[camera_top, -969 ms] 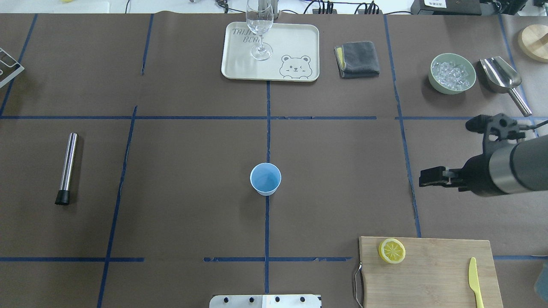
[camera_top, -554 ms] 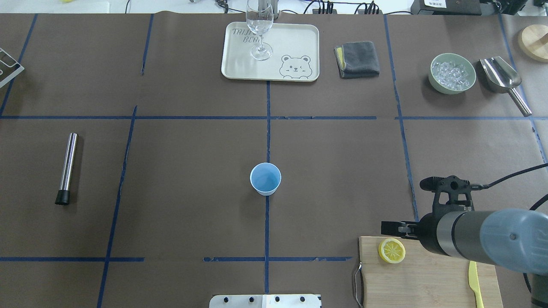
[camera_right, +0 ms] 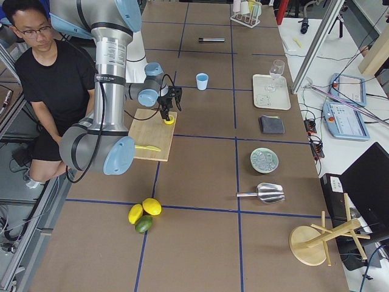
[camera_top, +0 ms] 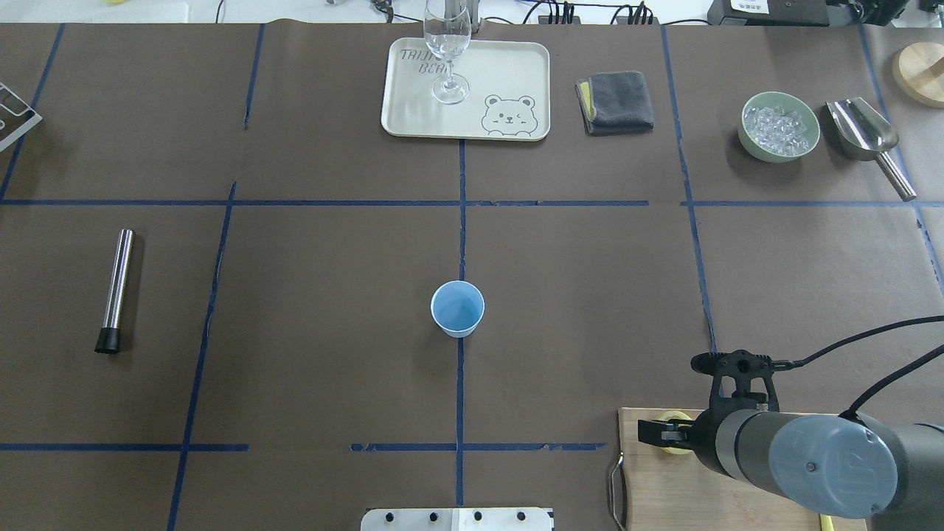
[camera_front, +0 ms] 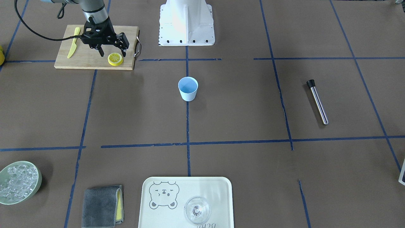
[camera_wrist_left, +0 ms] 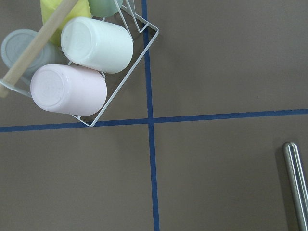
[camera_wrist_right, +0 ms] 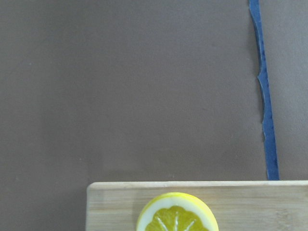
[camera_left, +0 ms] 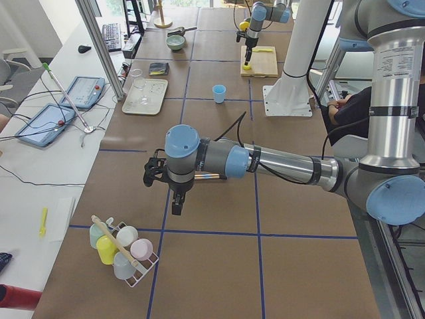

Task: Squeeze lemon into cup
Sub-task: 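Lower the open right gripper over the lemon slice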

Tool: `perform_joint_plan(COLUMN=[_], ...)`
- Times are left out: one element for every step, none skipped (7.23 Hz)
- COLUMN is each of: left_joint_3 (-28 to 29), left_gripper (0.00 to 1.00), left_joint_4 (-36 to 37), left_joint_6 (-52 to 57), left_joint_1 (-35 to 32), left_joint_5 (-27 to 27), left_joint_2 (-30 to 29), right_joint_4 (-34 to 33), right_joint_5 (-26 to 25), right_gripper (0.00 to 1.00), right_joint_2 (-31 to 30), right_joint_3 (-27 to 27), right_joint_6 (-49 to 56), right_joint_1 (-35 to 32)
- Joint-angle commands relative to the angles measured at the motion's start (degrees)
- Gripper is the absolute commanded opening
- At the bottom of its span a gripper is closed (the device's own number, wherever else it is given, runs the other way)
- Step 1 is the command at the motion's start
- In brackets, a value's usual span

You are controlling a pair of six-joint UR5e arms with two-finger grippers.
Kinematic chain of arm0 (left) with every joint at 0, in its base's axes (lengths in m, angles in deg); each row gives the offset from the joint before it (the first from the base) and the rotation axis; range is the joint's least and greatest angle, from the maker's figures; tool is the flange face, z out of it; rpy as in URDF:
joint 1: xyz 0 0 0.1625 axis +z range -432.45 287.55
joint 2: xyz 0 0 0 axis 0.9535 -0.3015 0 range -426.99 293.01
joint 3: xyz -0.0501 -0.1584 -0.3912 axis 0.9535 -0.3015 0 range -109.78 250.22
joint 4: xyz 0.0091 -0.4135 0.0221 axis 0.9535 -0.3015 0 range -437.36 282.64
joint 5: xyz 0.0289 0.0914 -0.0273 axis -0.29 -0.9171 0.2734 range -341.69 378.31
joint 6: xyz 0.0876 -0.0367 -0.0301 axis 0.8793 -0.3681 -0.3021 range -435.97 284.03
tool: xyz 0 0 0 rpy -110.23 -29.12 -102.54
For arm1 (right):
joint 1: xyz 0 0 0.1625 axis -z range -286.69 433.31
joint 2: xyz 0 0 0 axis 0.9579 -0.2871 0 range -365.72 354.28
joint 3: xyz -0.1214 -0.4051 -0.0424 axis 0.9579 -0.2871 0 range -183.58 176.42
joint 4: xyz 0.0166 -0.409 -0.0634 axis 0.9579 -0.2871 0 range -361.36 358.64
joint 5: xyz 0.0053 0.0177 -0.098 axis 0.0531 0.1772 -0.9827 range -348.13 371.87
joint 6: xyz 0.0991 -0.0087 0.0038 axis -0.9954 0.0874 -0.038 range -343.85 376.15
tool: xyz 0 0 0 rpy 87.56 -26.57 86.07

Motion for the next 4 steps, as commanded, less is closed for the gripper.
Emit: perform_joint_plan(left_joint_3=[-0.11,-0.2,-0.2,-0.2], left_gripper=[1.0,1.0,1.0,1.0], left_joint_4=[-0.07,-0.07,0.02,-0.07], left_joint_6=[0.0,0.0,0.0,0.0], left_joint_1=[0.02,-0.06,-0.06,0.02], left_joint_5=[0.01,0.01,0.01,0.01], left_joint_2=[0.0,0.0,0.0,0.0], right_joint_4=[0.03,0.03,0.03,-0.05], right_joint_5=[-0.06,-0.06,-0.06,-0.06], right_gripper=[1.0,1.0,1.0,1.0], right_joint_2=[0.84,1.02,1.02,1.11], right_joint_3=[-1.53,-1.61,-1.61,-1.79], right_joint_6=[0.03,-0.23,-0.15,-0.06], right_joint_1=[0.58,0.84,1.19,1.28])
